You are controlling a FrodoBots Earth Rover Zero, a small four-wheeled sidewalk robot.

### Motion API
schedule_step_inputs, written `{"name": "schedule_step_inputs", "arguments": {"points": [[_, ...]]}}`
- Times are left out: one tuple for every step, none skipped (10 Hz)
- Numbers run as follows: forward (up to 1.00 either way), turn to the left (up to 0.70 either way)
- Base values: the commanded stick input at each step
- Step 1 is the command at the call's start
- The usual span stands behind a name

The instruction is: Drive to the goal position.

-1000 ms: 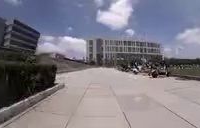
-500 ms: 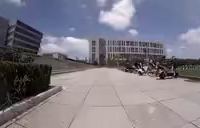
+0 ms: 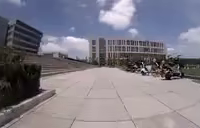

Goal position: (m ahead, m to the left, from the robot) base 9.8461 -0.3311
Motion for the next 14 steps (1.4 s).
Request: {"name": "schedule_step_inputs", "arguments": {"points": [[0.85, 0.00], [0.85, 0.00], [0.85, 0.00], [0.85, 0.00], [0.85, 0.00], [0.85, 0.00], [0.85, 0.00], [0.85, 0.00], [0.85, 0.00], [0.85, 0.00], [0.85, 0.00], [0.85, 0.00], [0.85, 0.00], [0.85, 0.00]]}}
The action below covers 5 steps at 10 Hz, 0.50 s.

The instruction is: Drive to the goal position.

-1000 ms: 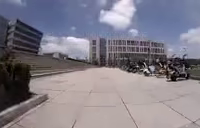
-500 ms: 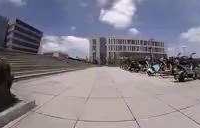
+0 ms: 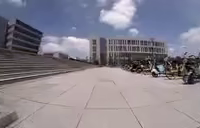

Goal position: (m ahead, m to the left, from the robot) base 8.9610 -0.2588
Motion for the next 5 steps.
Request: {"name": "schedule_step_inputs", "arguments": {"points": [[0.85, 0.00], [0.85, -0.02], [0.85, 0.00], [0.85, 0.00], [0.85, 0.00]]}}
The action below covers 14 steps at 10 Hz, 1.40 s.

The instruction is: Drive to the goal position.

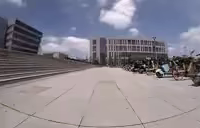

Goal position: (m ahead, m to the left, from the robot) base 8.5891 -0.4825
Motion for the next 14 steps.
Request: {"name": "schedule_step_inputs", "arguments": {"points": [[0.85, 0.00], [0.85, 0.00], [0.85, 0.00], [0.85, 0.00], [0.85, 0.00], [0.85, 0.00], [0.85, 0.00], [0.85, 0.00], [0.85, -0.13], [0.85, -0.13], [0.85, -0.08], [0.85, -0.12], [0.85, 0.00], [0.85, -0.09]]}}
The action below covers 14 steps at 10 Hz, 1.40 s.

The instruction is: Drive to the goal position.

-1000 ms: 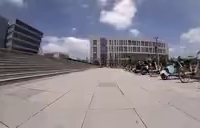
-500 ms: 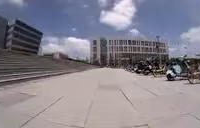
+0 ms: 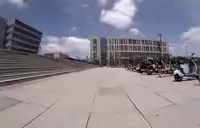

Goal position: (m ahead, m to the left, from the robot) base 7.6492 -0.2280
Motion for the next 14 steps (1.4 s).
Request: {"name": "schedule_step_inputs", "arguments": {"points": [[0.85, -0.17], [0.85, -0.14], [0.85, -0.06], [0.85, -0.03], [0.85, -0.06], [0.85, -0.08], [0.85, 0.00], [0.85, 0.00], [0.85, -0.03], [0.85, -0.20], [0.85, -0.09], [0.85, 0.00], [0.85, 0.00], [0.85, 0.00]]}}
